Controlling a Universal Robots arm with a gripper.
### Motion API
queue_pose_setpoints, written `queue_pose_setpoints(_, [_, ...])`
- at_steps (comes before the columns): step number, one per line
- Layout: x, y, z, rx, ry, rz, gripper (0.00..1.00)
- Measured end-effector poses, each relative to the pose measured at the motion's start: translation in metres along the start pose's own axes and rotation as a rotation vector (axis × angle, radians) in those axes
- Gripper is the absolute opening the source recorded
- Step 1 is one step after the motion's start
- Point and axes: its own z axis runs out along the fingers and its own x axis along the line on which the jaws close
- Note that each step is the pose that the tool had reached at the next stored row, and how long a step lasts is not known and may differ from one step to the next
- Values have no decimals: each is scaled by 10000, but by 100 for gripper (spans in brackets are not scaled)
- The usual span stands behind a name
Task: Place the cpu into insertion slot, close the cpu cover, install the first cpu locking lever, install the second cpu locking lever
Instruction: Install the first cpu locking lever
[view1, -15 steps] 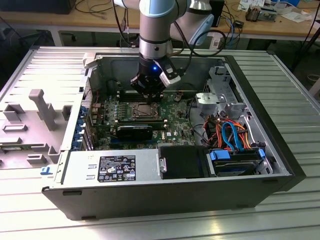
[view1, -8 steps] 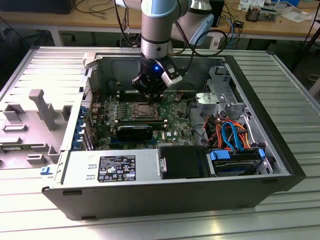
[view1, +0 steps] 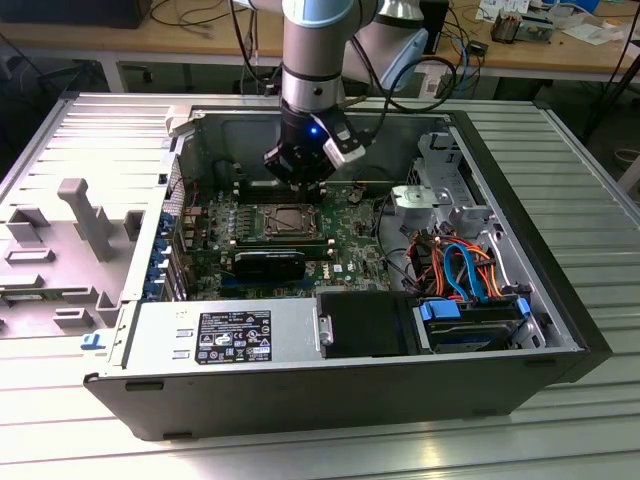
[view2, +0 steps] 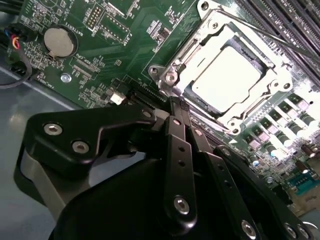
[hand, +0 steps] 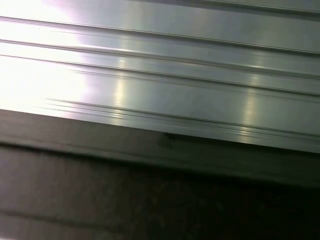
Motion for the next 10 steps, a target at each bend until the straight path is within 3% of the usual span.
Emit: queue_pose_setpoints(10, [31, -231, 41, 59, 9, 83, 11])
